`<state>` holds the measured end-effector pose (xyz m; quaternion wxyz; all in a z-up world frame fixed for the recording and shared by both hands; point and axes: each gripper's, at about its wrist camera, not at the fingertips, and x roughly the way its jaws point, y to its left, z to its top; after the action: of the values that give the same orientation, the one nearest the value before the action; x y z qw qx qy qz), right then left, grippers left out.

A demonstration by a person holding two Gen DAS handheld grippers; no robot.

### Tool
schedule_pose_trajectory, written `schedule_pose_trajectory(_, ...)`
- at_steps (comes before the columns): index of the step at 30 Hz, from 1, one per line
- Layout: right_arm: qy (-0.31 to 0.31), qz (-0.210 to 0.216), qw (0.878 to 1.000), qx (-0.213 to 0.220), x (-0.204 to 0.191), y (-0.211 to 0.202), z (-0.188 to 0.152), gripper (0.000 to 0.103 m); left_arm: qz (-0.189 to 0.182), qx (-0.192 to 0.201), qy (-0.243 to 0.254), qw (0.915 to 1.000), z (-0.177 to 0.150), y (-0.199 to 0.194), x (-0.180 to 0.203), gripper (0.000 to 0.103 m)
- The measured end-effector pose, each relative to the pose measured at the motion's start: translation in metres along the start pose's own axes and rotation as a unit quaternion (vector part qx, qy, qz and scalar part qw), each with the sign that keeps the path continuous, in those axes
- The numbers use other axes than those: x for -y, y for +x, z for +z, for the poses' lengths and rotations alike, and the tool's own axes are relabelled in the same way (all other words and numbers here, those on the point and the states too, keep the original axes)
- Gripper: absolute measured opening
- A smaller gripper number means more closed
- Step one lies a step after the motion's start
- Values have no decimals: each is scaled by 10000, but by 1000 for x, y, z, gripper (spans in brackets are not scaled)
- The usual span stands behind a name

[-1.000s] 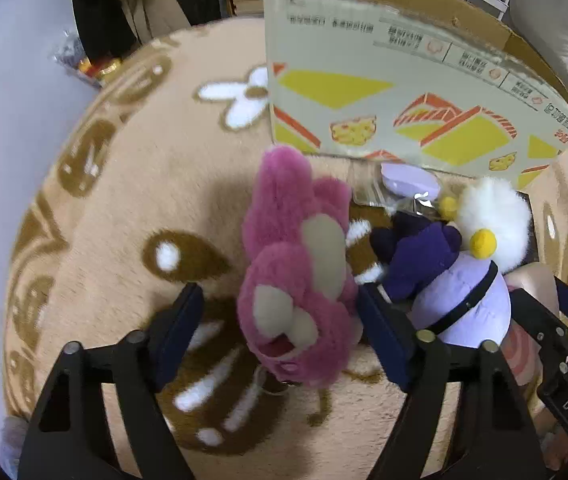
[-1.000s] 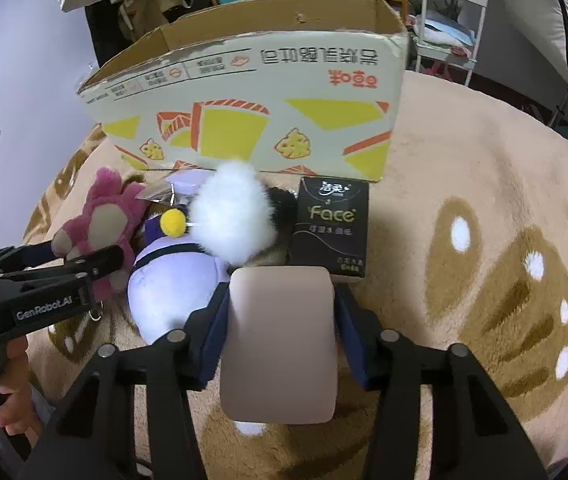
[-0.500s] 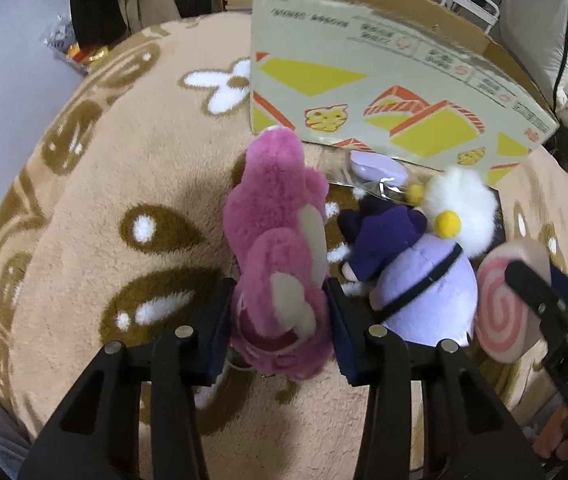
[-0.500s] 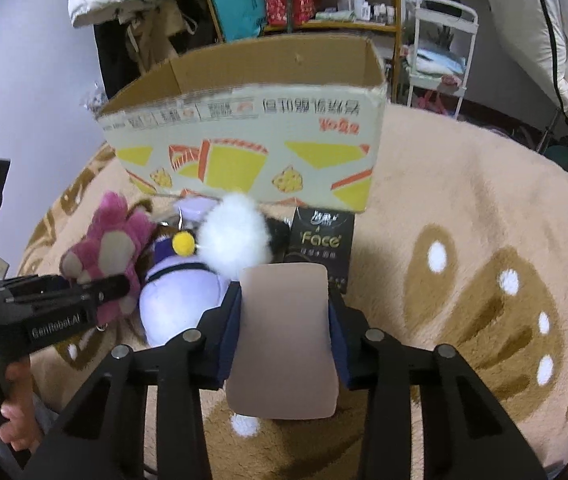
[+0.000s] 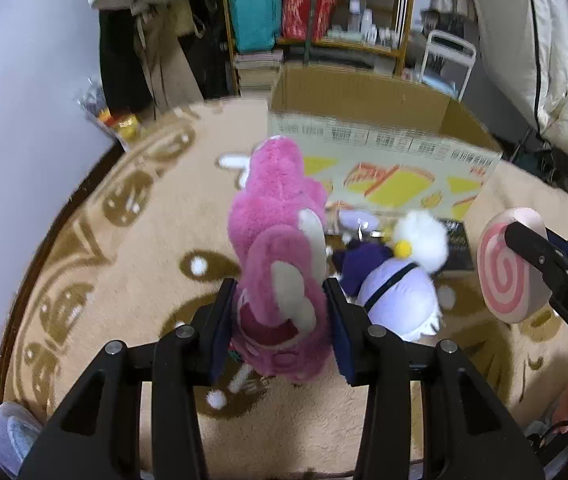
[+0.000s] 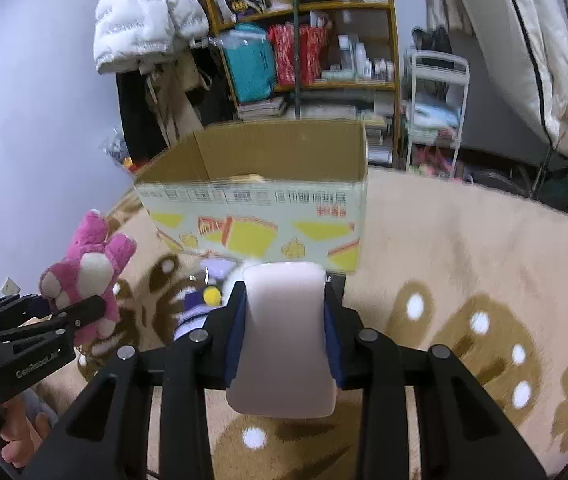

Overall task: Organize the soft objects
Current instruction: 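Lift pink plush with left tool while right tool carries pink roll over box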

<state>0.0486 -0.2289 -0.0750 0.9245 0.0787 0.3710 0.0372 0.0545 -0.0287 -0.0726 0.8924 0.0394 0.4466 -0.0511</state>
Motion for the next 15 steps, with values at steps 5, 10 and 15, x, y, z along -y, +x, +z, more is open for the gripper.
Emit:
schedule_pose_trajectory(5,-132,-12,9982,582,-4,-26,10,37,-19,696,-167,9974,2,-33,-5,41)
schedule_pose_trajectory(10,-262,59,9950,958,-9,-43,17,37,-180,1445,-177,9892,5,-59,-7,41)
schedule_pose_trajectory(15,-368,86,9925,1163,-13,-54,28,37,-242,1966,-67,9802,12,-77,-3,41)
